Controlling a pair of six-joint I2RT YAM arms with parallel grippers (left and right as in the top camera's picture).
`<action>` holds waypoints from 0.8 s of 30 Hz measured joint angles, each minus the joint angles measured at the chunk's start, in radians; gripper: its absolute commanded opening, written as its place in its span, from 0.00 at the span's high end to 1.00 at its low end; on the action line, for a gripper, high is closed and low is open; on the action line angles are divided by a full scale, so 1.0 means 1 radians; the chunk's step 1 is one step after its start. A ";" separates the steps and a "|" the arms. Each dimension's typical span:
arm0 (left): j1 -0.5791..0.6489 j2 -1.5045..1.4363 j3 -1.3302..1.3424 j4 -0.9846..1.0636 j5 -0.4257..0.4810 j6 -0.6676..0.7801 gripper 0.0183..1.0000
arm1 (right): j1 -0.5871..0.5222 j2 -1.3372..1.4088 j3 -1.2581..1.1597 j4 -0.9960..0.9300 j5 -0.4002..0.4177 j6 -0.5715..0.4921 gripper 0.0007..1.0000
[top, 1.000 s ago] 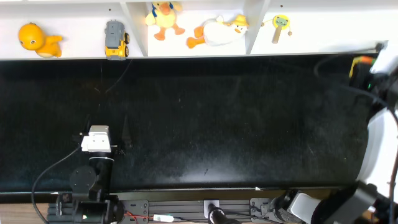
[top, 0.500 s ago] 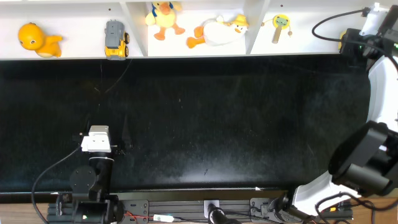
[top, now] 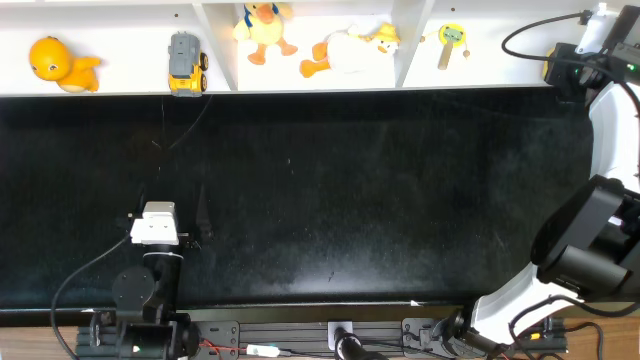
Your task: Store Toys
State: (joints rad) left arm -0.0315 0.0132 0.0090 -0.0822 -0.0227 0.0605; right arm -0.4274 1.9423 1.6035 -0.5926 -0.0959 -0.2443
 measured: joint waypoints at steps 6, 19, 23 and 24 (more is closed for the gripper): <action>0.000 0.000 0.000 0.000 0.000 0.000 0.00 | 0.000 0.000 0.001 -0.003 0.000 0.006 0.00; 0.000 0.000 0.000 0.000 0.000 0.000 0.00 | 0.002 -0.349 -0.444 0.054 0.098 0.008 0.00; 0.000 0.000 0.000 0.000 0.000 0.000 0.00 | 0.003 -0.559 -0.662 0.124 0.129 0.035 0.00; 0.000 0.000 0.000 0.000 0.000 0.000 0.00 | 0.007 -0.621 -0.736 0.164 0.134 0.056 0.00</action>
State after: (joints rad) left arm -0.0315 0.0128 0.0090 -0.0822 -0.0227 0.0605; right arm -0.4202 1.3212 0.8677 -0.4290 0.0380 -0.1879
